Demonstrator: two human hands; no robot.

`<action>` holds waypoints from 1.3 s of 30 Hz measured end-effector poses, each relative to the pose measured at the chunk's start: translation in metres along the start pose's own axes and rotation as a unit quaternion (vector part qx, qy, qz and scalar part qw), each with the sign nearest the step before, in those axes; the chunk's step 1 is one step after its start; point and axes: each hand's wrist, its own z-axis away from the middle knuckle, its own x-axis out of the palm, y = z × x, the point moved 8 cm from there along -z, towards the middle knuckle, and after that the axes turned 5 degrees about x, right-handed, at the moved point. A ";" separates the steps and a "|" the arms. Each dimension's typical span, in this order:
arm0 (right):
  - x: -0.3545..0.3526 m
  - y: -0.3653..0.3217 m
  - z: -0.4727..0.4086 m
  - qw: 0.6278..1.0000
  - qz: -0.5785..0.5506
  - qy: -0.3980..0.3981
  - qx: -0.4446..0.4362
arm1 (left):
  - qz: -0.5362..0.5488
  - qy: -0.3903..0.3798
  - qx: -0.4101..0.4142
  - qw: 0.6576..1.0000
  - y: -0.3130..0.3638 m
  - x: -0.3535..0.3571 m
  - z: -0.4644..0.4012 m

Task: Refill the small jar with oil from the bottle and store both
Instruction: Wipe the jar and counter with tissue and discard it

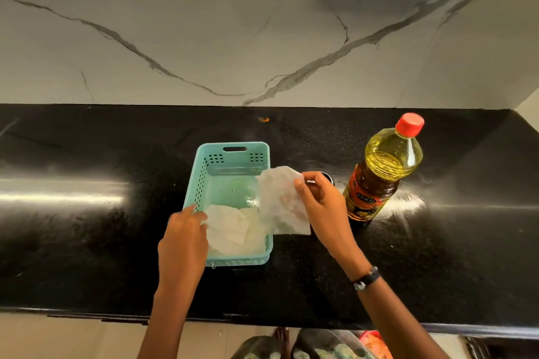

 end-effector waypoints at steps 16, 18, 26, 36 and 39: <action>-0.126 0.045 0.061 0.958 -0.104 0.246 0.103 | 0.180 -0.190 0.212 0.941 0.170 0.105 -0.050; -0.129 0.045 0.064 0.956 -0.102 0.257 0.102 | 0.160 -0.168 0.221 0.947 0.173 0.107 -0.055; -0.136 0.034 0.068 0.955 -0.063 0.280 0.070 | 0.205 -0.153 0.196 0.947 0.163 0.098 -0.043; -0.070 -0.008 0.073 0.966 0.213 0.100 -0.106 | 0.269 -0.187 0.177 0.928 0.145 0.094 0.015; -0.043 -0.001 0.078 0.943 0.308 0.009 -0.123 | 0.283 -0.185 0.171 0.926 0.146 0.091 0.025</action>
